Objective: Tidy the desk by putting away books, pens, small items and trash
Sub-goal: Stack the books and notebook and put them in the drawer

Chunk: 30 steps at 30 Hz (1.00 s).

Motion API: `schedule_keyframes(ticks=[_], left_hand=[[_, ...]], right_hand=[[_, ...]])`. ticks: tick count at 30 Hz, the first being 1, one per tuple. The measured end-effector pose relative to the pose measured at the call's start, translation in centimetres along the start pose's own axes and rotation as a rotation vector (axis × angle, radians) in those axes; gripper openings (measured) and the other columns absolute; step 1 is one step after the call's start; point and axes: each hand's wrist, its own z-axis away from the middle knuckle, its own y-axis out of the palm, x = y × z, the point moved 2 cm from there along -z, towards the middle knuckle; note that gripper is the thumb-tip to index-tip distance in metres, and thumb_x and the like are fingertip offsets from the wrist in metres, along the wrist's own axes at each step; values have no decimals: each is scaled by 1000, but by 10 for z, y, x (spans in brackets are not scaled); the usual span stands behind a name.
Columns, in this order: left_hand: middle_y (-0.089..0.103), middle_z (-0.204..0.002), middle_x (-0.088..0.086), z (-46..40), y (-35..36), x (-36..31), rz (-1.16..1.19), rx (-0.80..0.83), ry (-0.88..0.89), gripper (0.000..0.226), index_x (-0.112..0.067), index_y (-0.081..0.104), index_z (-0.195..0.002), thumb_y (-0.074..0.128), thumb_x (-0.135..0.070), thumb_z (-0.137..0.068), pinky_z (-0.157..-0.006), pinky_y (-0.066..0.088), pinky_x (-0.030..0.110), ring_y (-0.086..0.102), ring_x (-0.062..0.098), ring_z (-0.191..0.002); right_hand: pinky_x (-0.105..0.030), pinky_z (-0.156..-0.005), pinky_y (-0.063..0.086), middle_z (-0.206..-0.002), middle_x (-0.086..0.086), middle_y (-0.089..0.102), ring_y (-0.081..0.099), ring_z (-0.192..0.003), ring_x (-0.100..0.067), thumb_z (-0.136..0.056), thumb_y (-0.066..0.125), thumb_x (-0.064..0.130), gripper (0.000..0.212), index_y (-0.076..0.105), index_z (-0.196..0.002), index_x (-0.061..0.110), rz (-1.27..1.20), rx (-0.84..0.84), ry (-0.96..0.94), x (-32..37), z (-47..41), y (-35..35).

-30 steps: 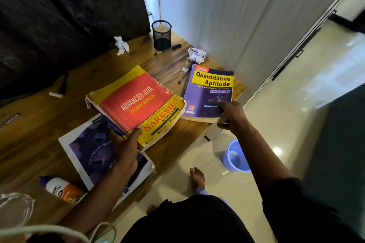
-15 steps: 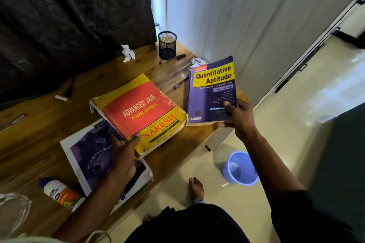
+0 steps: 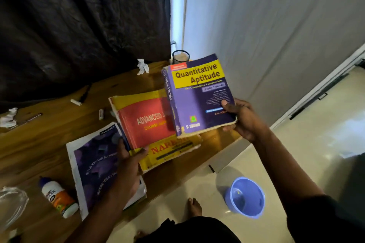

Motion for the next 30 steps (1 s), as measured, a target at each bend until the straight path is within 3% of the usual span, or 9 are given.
schedule_keyframes(ticks=[4,9,12,16,19,23,26,28,30], left_hand=[[67,-131,8,22,24,17,87,-2,38,76,-37,46,-143,71,2,-83,-96,51,67,64,40,-119],[69,-131,2,41,39,36,126,-19,16,109,-37,45,-145,95,-24,-48,-100,50,64,65,33,-120],[67,-134,4,43,40,48,137,-30,0,93,-37,46,-144,83,-13,-62,-99,52,61,65,32,-122],[69,-132,6,45,39,54,222,-47,-107,76,-37,45,-145,74,-9,-81,-88,58,53,70,30,-113],[70,-129,6,44,39,54,248,-54,-148,60,-38,47,-144,67,-18,-91,-92,57,55,70,31,-114],[67,-132,-4,41,46,52,-23,-150,-129,96,-39,40,-147,92,-46,-67,-101,53,52,67,21,-118],[71,-118,3,41,55,48,-112,-241,-117,87,-34,44,-138,92,-48,-67,-81,57,36,70,16,-97],[74,-102,10,39,58,46,-143,-260,-114,82,-34,49,-132,89,-53,-63,-64,54,36,67,17,-74],[75,-97,8,40,60,45,-142,-269,-118,80,-35,49,-132,86,-54,-63,-61,53,37,65,20,-69]], right_hand=[[-35,-42,57,-117,-24,71,75,-78,-31,-94,66,20,35,67,-124,0,-8,147,100,-17,-18,27],[-29,-42,53,-117,-20,72,72,-93,-36,-94,67,23,37,64,-126,3,132,290,217,-39,-33,34],[-33,-51,58,-122,-21,70,70,-107,-41,-94,66,23,39,61,-129,6,190,366,298,-50,-40,27],[-57,-85,59,-118,-11,74,72,-106,-32,-90,68,23,37,63,-126,13,273,357,370,-61,-43,24],[-58,-85,59,-111,-6,77,75,-101,-27,-95,67,26,27,66,-121,18,399,383,310,-60,-48,27],[-42,-80,63,-109,2,77,74,-99,-18,-101,57,41,26,63,-122,27,691,466,116,-58,-51,32],[-43,-85,59,-112,12,73,70,-99,-7,-90,46,73,50,59,-122,38,1067,491,-100,-65,-58,32],[-39,-86,58,-115,15,71,68,-101,-4,-90,48,73,51,59,-125,38,1126,512,-141,-69,-62,35],[-29,-83,56,-118,14,70,67,-105,-6,-92,57,65,46,60,-126,36,1164,549,-145,-71,-63,42]])
